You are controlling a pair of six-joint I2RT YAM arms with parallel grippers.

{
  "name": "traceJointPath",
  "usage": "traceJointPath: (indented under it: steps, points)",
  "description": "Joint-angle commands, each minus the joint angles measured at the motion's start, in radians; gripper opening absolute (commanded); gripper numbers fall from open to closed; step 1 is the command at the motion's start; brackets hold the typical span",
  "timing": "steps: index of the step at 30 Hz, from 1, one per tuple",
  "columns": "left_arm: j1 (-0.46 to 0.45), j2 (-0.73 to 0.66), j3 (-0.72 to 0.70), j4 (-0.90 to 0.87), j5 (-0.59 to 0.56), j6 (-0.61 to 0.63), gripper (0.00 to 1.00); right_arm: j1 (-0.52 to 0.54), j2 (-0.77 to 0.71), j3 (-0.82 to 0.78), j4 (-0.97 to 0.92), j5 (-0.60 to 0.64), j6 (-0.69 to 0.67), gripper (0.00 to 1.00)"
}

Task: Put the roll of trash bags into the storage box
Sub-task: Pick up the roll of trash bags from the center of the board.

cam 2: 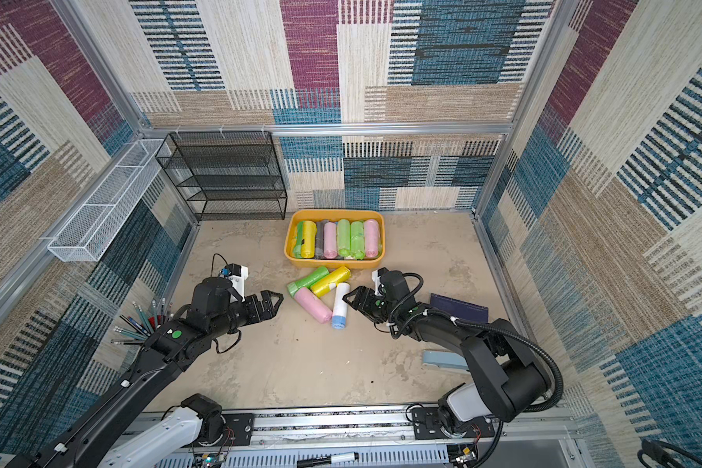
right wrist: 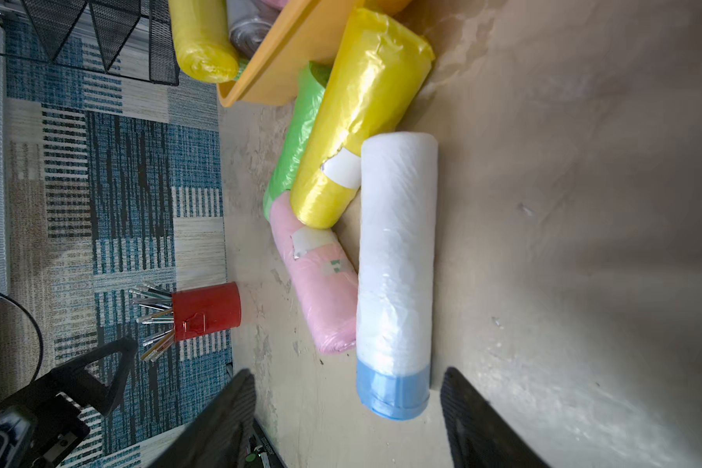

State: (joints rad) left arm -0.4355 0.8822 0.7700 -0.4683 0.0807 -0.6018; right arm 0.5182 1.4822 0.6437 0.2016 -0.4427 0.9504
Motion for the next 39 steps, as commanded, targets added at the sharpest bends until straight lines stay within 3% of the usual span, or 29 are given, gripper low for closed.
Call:
traceJointPath:
  steps: [1,12,23,39]
  points:
    - [0.001,0.01,0.013,0.005,-0.004,0.028,0.98,0.019,0.052,0.033,0.05,-0.002,0.023,0.68]
    - [0.005,-0.011,0.016,-0.023,-0.007,0.047,0.98,0.091,0.165,0.082,0.076,0.058,0.053,0.51]
    - [0.006,-0.022,0.001,-0.028,0.001,0.047,0.98,0.121,0.197,0.141,-0.029,0.15,0.02,0.49]
    - [0.008,-0.047,-0.006,-0.047,0.005,0.062,0.98,0.178,0.316,0.361,-0.313,0.323,-0.08,0.49]
